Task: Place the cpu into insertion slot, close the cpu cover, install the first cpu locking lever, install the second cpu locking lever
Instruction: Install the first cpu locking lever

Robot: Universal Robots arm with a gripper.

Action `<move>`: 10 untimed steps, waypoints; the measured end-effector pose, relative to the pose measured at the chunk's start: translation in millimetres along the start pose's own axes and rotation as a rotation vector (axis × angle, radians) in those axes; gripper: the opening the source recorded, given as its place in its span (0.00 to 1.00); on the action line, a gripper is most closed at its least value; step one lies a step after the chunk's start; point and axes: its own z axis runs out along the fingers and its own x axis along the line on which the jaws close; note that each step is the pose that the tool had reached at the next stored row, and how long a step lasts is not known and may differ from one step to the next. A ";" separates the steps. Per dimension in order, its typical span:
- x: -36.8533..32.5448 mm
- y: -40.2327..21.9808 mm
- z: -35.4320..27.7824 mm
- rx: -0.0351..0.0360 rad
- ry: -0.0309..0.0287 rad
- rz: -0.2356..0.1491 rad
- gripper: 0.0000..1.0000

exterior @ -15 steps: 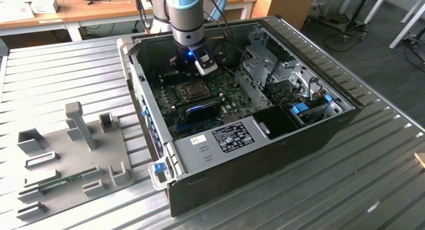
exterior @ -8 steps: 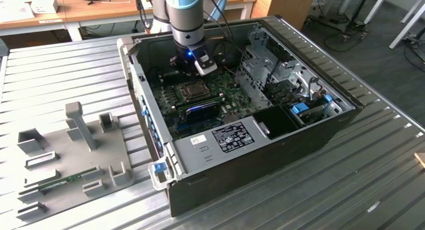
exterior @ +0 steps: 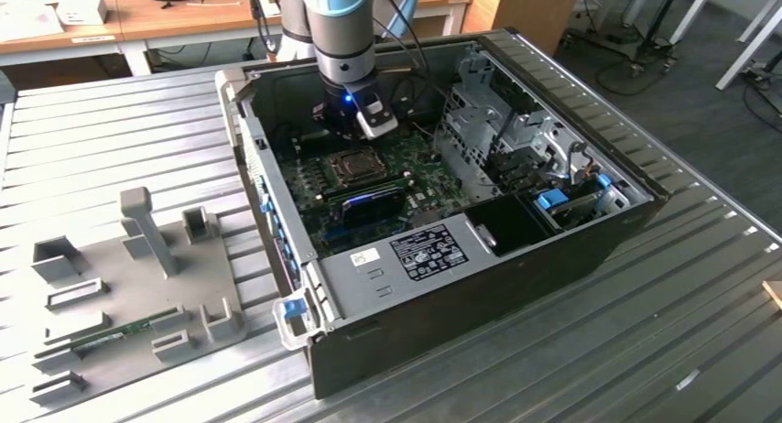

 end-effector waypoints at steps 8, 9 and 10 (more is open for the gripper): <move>0.4 0.5 0.4 0.0005 -0.0004 0.002 0.10; 0.4 0.4 0.5 0.0006 -0.0005 0.002 0.10; 0.4 0.4 0.7 0.0006 -0.0006 0.003 0.10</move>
